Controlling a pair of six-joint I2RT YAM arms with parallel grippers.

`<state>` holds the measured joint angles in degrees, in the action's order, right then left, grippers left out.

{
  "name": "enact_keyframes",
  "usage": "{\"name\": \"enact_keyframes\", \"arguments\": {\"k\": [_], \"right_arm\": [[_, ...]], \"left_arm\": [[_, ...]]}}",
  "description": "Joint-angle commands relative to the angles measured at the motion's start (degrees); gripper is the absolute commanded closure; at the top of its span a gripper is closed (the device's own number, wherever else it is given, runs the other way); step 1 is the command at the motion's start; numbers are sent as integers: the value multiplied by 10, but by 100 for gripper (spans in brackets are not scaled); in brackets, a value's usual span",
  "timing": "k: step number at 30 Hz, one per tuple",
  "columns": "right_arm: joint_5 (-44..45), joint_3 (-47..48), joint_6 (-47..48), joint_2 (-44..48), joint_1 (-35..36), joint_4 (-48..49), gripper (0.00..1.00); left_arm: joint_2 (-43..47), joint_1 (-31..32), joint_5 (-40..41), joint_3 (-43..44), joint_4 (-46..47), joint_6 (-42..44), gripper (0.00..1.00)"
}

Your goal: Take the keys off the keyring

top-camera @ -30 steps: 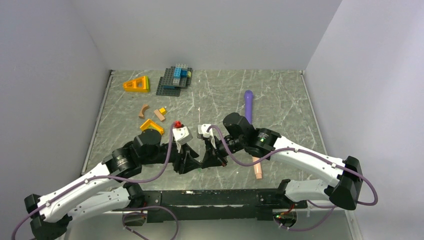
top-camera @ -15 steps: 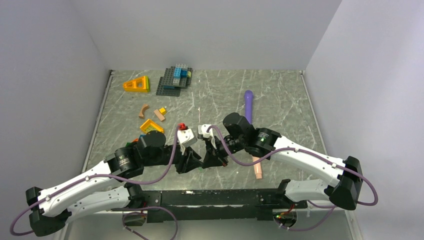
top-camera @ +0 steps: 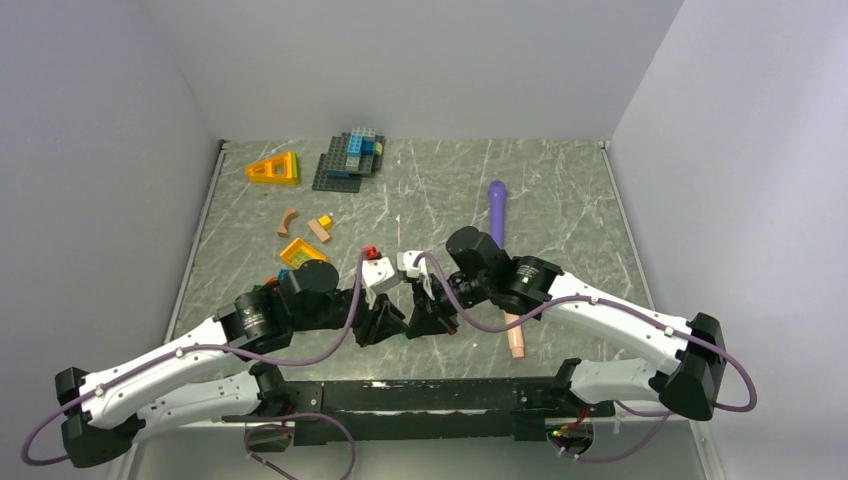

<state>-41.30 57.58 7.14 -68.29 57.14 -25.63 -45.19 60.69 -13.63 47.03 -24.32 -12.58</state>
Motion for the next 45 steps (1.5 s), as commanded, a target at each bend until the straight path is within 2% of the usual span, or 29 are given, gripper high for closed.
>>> {"name": "enact_keyframes", "arguments": {"k": [1, 4, 7, 10, 12, 16, 19, 20, 22, 25, 26, 28, 33, 37, 41, 45], "right_arm": [[-8, 26, 11, 20, 3, 9, 100], [-6, 24, 11, 23, 2, 10, 100], [-7, 23, 11, 26, 3, 11, 100], [-4, 18, 9, 32, 2, 19, 100], [-5, 14, 8, 38, 2, 25, 100], [1, 5, 2, 54, 2, 42, 100], [14, -7, -8, 71, 2, 66, 99], [13, -11, -11, 75, 2, 73, 89], [18, -19, -17, 88, 3, 84, 60], [40, -35, -30, 111, 2, 104, 36], [50, -43, -35, 123, 2, 114, 19], [67, -57, -46, 139, 1, 134, 11], [160, -118, -112, 195, -2, 245, 13], [158, -161, -176, 211, -4, 373, 24], [160, -176, -224, 204, -3, 451, 40], [152, -173, -241, 190, -4, 488, 44]], "left_arm": [[-15, 8, 7, 24, -1, 17, 68], [-21, 12, 6, 26, -1, 19, 70], [-24, 15, 8, 27, 0, 20, 75], [-26, 16, 0, 25, 6, 20, 86], [-26, 18, -4, 24, 12, 20, 100], [-9, 20, -8, 15, 34, 15, 100], [9, 20, 19, 13, 42, 6, 100], [13, 20, 31, 14, 43, 3, 100], [25, 20, 52, 16, 43, -3, 100], [41, 20, 72, 18, 47, -11, 100], [46, 20, 78, 18, 49, -13, 100], [55, 20, 85, 19, 51, -16, 100], [80, 20, 81, 13, 80, -26, 100], [97, 20, 74, 7, 113, -34, 100], [112, 20, 90, 0, 142, -48, 100], [130, 20, 102, -16, 174, -61, 100]]}}
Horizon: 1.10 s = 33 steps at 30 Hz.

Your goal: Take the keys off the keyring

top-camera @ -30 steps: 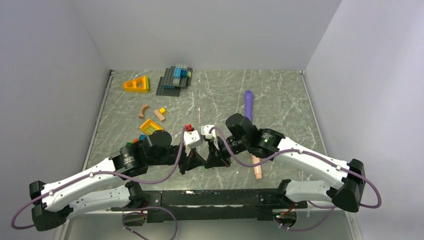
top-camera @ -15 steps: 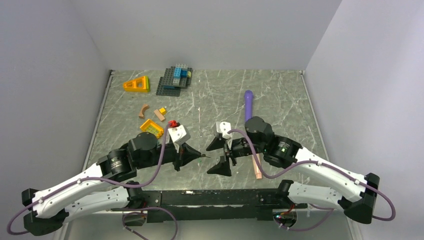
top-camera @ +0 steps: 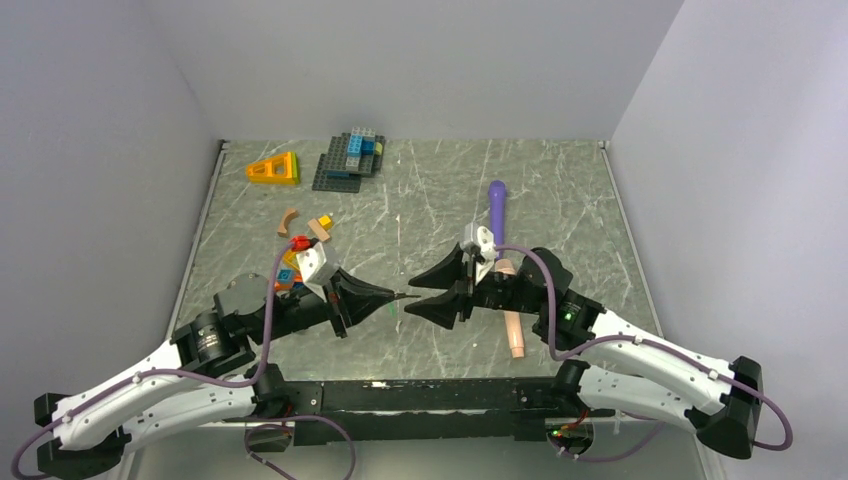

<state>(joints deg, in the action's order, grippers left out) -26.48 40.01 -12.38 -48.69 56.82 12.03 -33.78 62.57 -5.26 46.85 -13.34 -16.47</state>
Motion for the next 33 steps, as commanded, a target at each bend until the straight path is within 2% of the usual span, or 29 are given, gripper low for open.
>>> {"name": "enact_keyframes", "arguments": {"k": [1, 8, 15, 26, 33], "right_arm": [[-3, 4, -51, -9, 0, 120, 44], [-30, 28, -58, -51, 0, 135, 53], [-28, 30, -60, -55, 1, 146, 63], [-33, 24, -62, -39, 1, 161, 64], [-36, 30, -60, -53, 1, 165, 69]], "left_arm": [[19, 1, 19, -19, 72, -24, 100], [21, 1, 20, -29, 103, -36, 100], [22, 1, 19, -37, 122, -44, 100], [38, 1, 29, -51, 129, -51, 100], [32, 1, 26, -50, 147, -56, 100]]}}
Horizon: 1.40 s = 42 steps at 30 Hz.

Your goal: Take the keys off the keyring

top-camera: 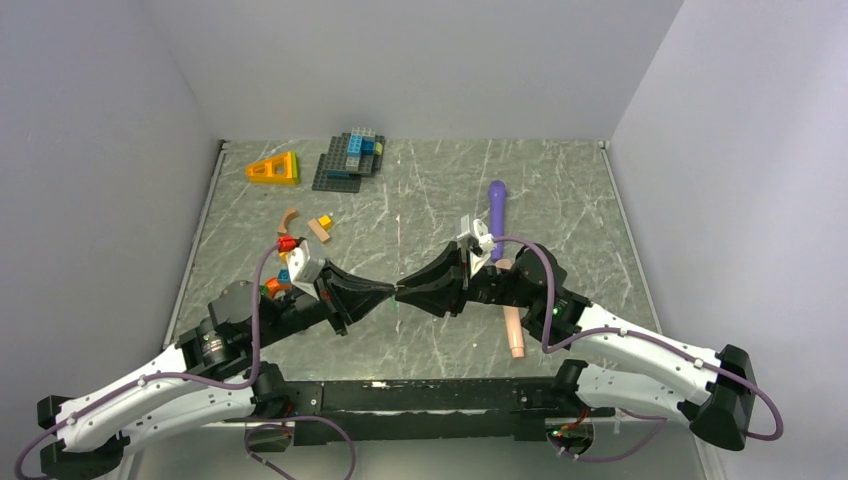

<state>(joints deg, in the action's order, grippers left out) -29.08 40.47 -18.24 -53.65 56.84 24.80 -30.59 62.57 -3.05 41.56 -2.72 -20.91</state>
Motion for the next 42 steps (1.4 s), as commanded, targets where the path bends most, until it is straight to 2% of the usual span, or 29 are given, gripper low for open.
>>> {"name": "enact_keyframes", "arguments": {"k": [1, 6, 26, 42], "right_arm": [[-9, 25, -2, -6, 0, 37, 70], [-8, 26, 0, -13, 0, 39, 76], [-55, 23, -2, -11, 3, 70, 76], [-7, 24, 9, -6, 1, 64, 72]], "left_arm": [[0, 1, 4, 3, 42, -12, 100], [-1, 1, 4, 0, 45, -13, 100], [3, 1, 20, 1, 37, -10, 100], [-1, 1, 10, -1, 47, -12, 100]]}}
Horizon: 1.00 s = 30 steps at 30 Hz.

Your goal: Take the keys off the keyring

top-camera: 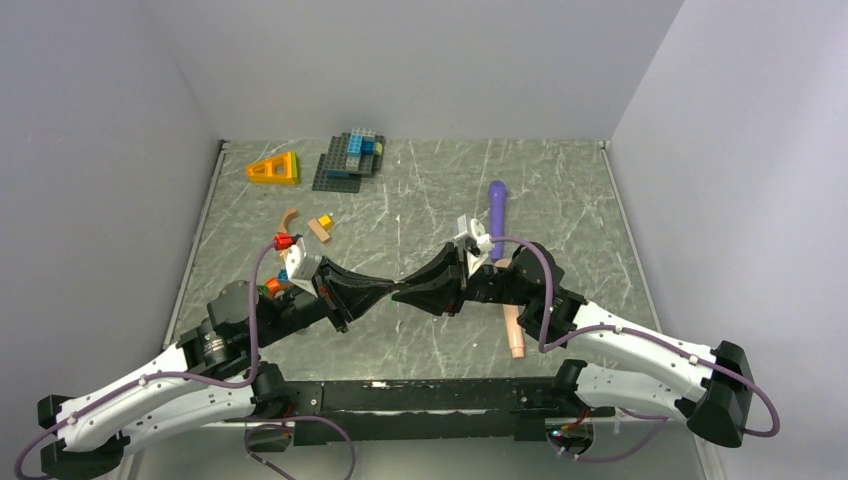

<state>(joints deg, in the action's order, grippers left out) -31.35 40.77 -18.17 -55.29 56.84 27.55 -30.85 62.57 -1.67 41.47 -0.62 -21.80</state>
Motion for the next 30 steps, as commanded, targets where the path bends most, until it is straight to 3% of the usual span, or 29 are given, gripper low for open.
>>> {"name": "enact_keyframes", "arguments": {"k": [1, 6, 15, 22, 24, 26, 30], "right_arm": [[19, 22, 9, 11, 2, 37, 72], [28, 23, 9, 12, 1, 36, 73], [32, 20, 2, 2, 1, 46, 83], [44, 14, -3, 2, 1, 60, 83], [47, 15, -3, 2, 1, 57, 89], [47, 17, -1, 0, 1, 53, 100], [43, 9, -1, 0, 2, 61, 100]], "left_arm": [[2, 1, -3, 0, 27, -3, 100], [-1, 1, -4, -2, 29, -3, 100], [-2, 1, -5, -5, 32, -5, 100], [-9, 1, 4, -4, 26, -4, 100], [-9, 1, 2, -4, 28, -4, 100], [-10, 1, 0, -4, 29, -5, 100], [-13, 1, -1, -2, 28, -5, 100]]}}
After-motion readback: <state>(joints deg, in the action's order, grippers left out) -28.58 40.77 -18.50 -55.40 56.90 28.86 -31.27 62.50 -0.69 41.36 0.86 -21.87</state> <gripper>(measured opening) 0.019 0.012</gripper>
